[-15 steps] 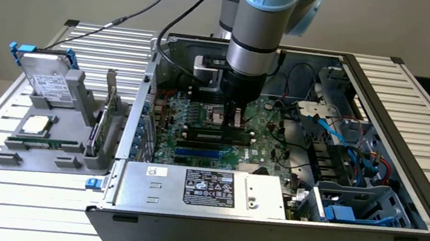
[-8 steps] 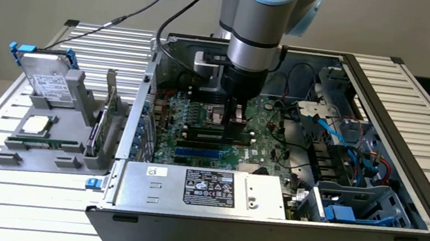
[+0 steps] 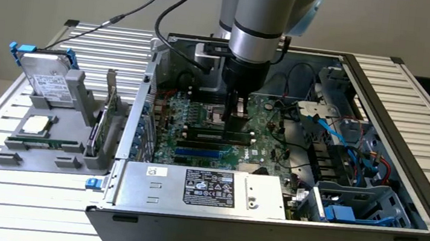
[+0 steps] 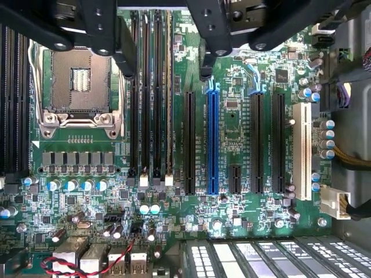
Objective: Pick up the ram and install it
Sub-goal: 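Insert the ram into the slot, then press down the ram until it locks into place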
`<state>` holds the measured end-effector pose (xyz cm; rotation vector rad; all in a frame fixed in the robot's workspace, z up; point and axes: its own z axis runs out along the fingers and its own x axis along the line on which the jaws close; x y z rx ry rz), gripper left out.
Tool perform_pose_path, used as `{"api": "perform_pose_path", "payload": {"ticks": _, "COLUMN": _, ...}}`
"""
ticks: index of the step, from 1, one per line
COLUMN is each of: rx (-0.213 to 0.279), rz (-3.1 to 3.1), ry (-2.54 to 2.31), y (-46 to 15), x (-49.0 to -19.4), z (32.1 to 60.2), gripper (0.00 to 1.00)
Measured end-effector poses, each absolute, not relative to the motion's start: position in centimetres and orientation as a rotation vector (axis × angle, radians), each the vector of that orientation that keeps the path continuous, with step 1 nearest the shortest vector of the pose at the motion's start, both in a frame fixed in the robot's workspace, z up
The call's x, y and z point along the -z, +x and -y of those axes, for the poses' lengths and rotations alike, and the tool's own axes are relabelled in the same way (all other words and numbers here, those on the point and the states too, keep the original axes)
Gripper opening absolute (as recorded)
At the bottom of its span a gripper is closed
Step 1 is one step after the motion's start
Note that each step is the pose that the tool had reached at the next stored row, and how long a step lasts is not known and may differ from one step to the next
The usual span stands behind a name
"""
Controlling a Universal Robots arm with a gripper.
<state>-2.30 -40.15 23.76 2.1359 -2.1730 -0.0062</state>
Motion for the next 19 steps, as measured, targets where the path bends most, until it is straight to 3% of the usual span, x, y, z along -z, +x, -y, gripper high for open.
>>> {"api": "perform_pose_path", "payload": {"ticks": 3, "rx": 0.006, "rz": 2.173, "ry": 2.136, "y": -2.30, "x": -23.78, "z": 40.15, "gripper": 0.36}}
{"api": "perform_pose_path", "payload": {"ticks": 4, "rx": 0.006, "rz": 2.173, "ry": 2.136, "y": -2.30, "x": -23.78, "z": 40.15, "gripper": 0.36}}
{"api": "perform_pose_path", "payload": {"ticks": 9, "rx": 0.006, "rz": 2.173, "ry": 2.136, "y": -2.31, "x": -23.78, "z": 40.15, "gripper": 0.13}}
{"api": "perform_pose_path", "payload": {"ticks": 19, "rx": 0.006, "rz": 2.173, "ry": 2.136, "y": -2.31, "x": -23.78, "z": 40.15, "gripper": 0.10}}
